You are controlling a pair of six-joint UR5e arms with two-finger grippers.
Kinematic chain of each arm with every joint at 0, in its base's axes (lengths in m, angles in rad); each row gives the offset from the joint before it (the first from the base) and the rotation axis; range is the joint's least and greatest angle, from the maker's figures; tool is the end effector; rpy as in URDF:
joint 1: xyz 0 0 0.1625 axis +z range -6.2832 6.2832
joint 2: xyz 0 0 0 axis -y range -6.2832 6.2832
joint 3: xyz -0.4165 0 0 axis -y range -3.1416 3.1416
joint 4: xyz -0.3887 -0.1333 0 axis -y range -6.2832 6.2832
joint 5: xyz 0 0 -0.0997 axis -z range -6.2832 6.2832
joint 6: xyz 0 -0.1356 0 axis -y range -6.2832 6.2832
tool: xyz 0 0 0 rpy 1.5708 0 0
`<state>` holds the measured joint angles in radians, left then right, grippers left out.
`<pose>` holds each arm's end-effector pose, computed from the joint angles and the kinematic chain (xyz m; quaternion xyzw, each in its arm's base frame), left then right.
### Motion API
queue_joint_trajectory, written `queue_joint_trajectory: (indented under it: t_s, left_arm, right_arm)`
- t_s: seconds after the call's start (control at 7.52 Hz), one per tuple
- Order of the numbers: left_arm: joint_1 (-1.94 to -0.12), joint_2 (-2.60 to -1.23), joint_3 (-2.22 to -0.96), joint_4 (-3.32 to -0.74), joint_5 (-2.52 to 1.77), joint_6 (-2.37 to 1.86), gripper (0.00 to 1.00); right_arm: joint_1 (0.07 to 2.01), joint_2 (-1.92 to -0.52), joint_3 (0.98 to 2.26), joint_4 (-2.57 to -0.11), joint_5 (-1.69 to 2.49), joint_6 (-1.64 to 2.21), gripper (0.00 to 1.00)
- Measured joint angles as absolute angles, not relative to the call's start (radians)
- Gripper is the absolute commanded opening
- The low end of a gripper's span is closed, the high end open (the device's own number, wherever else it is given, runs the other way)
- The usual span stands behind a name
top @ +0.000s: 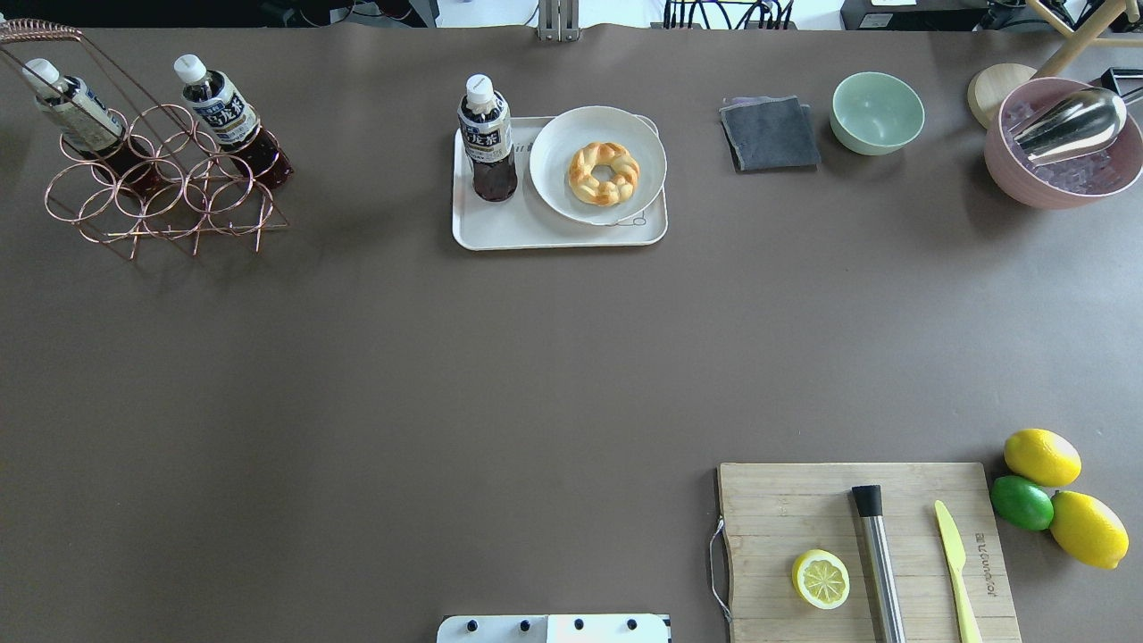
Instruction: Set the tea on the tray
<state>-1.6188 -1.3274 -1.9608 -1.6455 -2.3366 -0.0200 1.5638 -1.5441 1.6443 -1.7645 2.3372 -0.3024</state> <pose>-0.0586 -0.4005 0.5834 0.1076 0.3699 0.0099 0.9228 0.0358 -0.4883 0.6465 0.0121 -0.3758 -0.1255 0.9181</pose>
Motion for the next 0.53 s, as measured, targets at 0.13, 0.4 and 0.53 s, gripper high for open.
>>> queue_joint_trajectory:
  t_s: [0.13, 0.4, 0.53]
  left_arm:
    - [-1.635, -1.322, -1.959, -1.646, -2.333, -0.019, 0.97]
    - [-1.645, -1.327, -1.940, -1.647, -2.329, -0.018, 0.97]
    - [-1.647, -1.330, -1.932, -1.647, -2.330, -0.017, 0.97]
  right_arm:
    - [1.560, -1.542, 1.645, -1.763, 2.338, -0.302, 1.00]
    - [1.523, -1.536, 1.642, -1.757, 2.341, -0.285, 1.00]
    - [1.507, -1.528, 1.646, -1.756, 2.342, -0.267, 1.00]
